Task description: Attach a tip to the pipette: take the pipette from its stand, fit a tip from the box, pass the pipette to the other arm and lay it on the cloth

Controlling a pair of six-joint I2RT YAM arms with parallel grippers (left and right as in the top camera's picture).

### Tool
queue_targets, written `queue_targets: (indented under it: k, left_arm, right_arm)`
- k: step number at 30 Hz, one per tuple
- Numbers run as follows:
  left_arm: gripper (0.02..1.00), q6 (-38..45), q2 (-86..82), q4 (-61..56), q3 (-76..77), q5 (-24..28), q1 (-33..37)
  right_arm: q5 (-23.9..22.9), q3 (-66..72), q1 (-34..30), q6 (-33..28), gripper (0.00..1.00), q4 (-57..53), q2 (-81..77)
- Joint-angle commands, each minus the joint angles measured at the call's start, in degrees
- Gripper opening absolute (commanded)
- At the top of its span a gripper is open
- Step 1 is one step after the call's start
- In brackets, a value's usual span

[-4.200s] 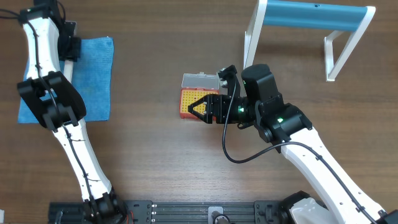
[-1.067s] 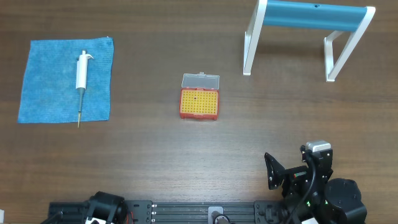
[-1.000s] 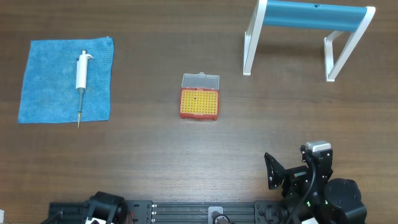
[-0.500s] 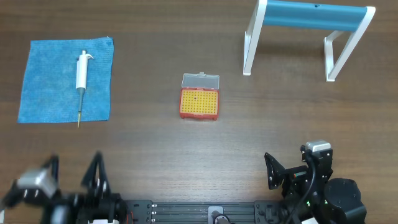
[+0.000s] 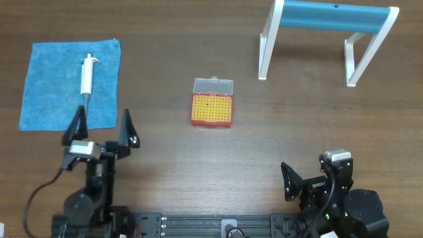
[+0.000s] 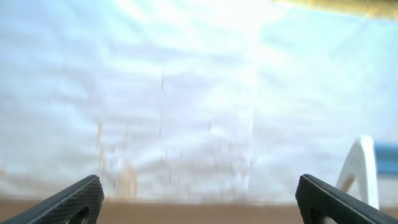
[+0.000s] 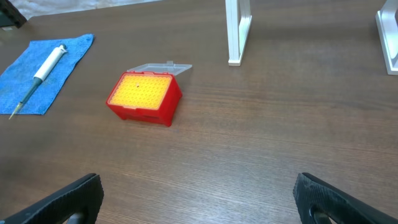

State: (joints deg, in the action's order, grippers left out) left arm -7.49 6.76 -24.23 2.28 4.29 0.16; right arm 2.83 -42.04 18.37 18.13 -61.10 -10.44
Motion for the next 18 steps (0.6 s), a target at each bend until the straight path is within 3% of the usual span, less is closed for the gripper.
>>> queue_targets:
  k: [1,5,18]
  left_arm:
    - [0.996,0.9,-0.7,8.6,-2.0,-1.0,0.6]
    - [0.996,0.9,-2.1,28.4,-2.0,-1.0,2.6]
    - [0.996,0.9,-6.5,28.7,-2.0,-1.7,2.8]
  right_arm:
    - [-1.1,-0.1,-0.3,0.7,0.996,0.2,0.4]
    - [-1.1,-0.1,-0.3,0.7,0.996,0.2,0.4]
    - [-1.1,-0.1,-0.3,0.7,0.996,0.2,0.4]
